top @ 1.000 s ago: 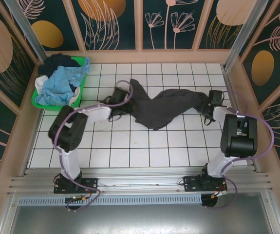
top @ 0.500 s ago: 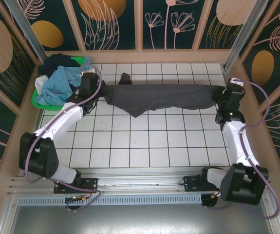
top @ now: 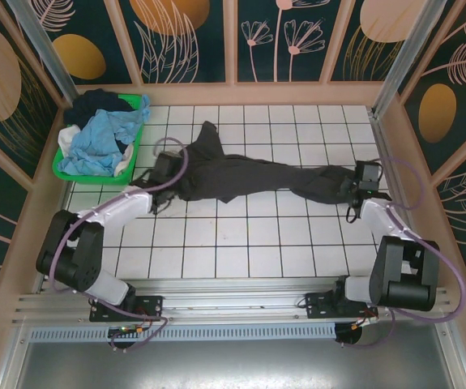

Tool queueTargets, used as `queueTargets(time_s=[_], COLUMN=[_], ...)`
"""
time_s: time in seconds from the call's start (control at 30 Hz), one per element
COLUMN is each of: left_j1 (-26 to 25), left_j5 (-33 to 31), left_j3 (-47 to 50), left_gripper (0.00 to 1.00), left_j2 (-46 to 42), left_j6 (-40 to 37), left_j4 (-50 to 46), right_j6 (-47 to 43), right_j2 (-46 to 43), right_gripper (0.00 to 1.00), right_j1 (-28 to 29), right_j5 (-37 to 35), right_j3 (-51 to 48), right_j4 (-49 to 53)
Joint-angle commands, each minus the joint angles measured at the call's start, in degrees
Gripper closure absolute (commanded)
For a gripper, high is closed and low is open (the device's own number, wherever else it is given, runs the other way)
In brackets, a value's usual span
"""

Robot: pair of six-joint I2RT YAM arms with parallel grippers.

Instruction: Fold and stack the t-shirts

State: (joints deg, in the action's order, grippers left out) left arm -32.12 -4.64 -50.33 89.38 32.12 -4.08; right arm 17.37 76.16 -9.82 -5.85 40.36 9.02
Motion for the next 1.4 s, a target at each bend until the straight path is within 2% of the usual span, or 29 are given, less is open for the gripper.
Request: queueTargets(time_s=[0.0,0.03,0.13,0.27,0.3,0.33,0.4,0.43,0.5,0.57,0.63,0.7,0.77,0.9,0.97,1.03,1.1,1.13,1.2,1.27,1.3,1.33,1.37], left_j1=[-3.56,-3.67,-3.58,-3.65,-3.55,-3.42,-3.22,-3.0,-2.49,-1.19,0.81,3.47,5.78,6.84,7.15,7.33,7.36,7.33,7.33,7.33,7.33,7.33,7.38], left_j5=[1.74,1.3,-3.66,-5.39,-5.47,-5.63,-6.42,-7.09,-7.48,-7.03,-6.22,-4.89,-4.11,-7.11,-8.17,-9.28,-10.36,-11.06,-11.33,-8.27,-7.32,-5.37,-5.24], left_j3=[0.14,-1.09,-6.49,-14.81,-15.63,-16.76,-18.84,-19.86,-21.03,-22.32,-23.53,-25.73,-30.76,-52.69,-62.98,-68.7,-66.82,-62.48,-48.33,-31.04,-23.58,-17.19,-13.06], left_gripper=[0.44,0.41,0.41,0.46,0.5,0.59,0.79,0.87,1.0,1.0,1.0,1.0,1.0,1.0,1.0,1.0,1.0,1.0,1.0,1.0,1.0,1.0,0.91], left_j2=[4.95,7.43,15.13,22.47,23.25,23.94,24.59,24.2,22.65,19.87,16.58,13.44,11.71,15.87,18.71,18.8,15.05,11.43,2.16,-6.53,-9.39,-10.84,-10.9], left_j6=[1.89,1.64,-0.04,-2.61,-2.8,-3.07,-3.48,-3.7,-4.61,-5.56,-6.63,-7.54,-8.56,-13.34,-14.42,-15.07,-15.36,-15.29,-14.04,-12.17,-9.87,-8.49,-7.06], left_j4=[5.14,4.68,2.04,-2.69,-2.77,-3.22,-4.68,-5.58,-6.5,-7.79,-8.84,-10.03,-12.19,-22.88,-28.73,-32.38,-32.4,-31.26,-25.42,-16.19,-12.77,-10.23,-9.13], right_j6=[0.97,0.75,0.81,2.23,2.84,3.46,3.47,3.51,4.11,5.28,5.48,5.49,5.69,3.93,3.05,2.35,-0.1,-2.63,-5.22,-1.28,1.12,4.73,7.91], right_j2=[3.58,5.41,11.33,16.65,17.65,18.91,21.53,22.83,24.81,24.73,22.68,19.94,17.56,14.18,11.82,7.97,2.22,-1.55,-8.77,-14.1,-15.5,-16.37,-16.81], right_gripper=[0.38,0.38,0.38,0.35,0.34,0.34,0.37,0.42,0.62,0.79,0.91,0.99,1.0,1.0,1.0,1.0,1.0,1.0,1.0,1.0,0.96,0.86,0.74], right_j1=[-1.69,-1.81,-1.89,-1.37,-1.13,-0.48,1.96,3.44,4.69,5.19,6.22,7.76,10.41,15.24,15.27,15.42,16.45,18.14,20.99,21.42,21.55,21.65,21.58], right_j5=[1.8,1.79,3.52,4.71,5.97,7.74,6.6,5.27,5.23,5.23,5.25,3.78,0.04,-5.97,-6.62,-5.8,-3.26,-3.68,-5.21,-4.37,-3.04,-2.09,-0.67], right_j3=[3.06,4.01,7.07,9.19,9.3,9.71,11.31,11.96,12.96,13.5,14.18,16.16,18.85,24.43,25.18,23.41,18.04,13.79,4.36,-3.82,-7.88,-11.18,-13.19], right_j4=[-3.45,-4.05,-3.79,-4.9,-5.78,-6.45,-5.41,-4.58,-4.35,-4.33,-4.29,-3.85,-3.7,-6.48,-10.53,-15.63,-20.64,-23.75,-27.9,-27.77,-26.7,-24.78,-22.56])
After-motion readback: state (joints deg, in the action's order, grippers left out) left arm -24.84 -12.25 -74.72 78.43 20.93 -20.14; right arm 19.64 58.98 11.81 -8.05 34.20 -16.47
